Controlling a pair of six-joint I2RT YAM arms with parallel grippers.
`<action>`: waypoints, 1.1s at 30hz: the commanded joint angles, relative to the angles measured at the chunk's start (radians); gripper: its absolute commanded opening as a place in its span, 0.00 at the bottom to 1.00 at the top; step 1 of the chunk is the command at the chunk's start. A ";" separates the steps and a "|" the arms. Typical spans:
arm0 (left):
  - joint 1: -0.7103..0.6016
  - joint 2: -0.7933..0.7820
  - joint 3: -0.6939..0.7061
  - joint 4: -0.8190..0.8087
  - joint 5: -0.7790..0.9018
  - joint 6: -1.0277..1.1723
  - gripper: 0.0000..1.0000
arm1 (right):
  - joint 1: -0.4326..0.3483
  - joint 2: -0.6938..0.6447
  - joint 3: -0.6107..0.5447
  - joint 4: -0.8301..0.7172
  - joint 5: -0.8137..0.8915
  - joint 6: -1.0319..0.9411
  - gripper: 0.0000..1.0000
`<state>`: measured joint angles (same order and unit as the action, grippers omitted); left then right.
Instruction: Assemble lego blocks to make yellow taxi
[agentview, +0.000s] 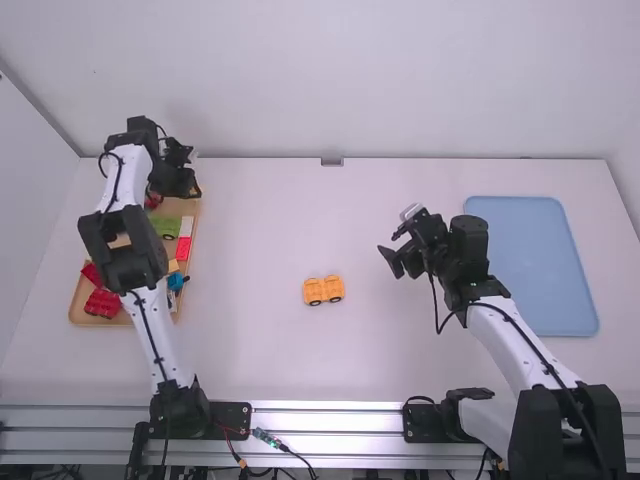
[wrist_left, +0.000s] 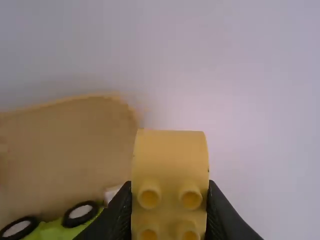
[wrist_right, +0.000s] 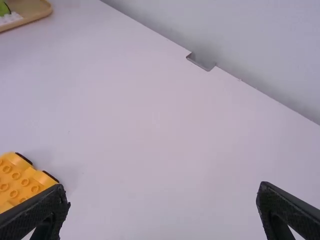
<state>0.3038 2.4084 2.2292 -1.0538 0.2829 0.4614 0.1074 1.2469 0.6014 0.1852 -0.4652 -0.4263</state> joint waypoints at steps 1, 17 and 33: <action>-0.061 -0.021 0.037 -0.050 0.133 0.162 0.02 | -0.018 -0.015 -0.006 0.020 -0.006 0.030 0.99; -0.561 -0.025 -0.026 -0.008 0.139 0.321 0.02 | -0.245 -0.117 -0.006 -0.080 -0.006 0.168 0.99; -0.845 -0.061 -0.204 0.131 0.097 0.333 0.02 | -0.449 -0.282 -0.013 -0.276 -0.007 0.165 0.99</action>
<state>-0.5320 2.4031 2.0506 -0.9138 0.3553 0.7662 -0.3317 0.9722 0.6006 -0.0910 -0.4656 -0.2646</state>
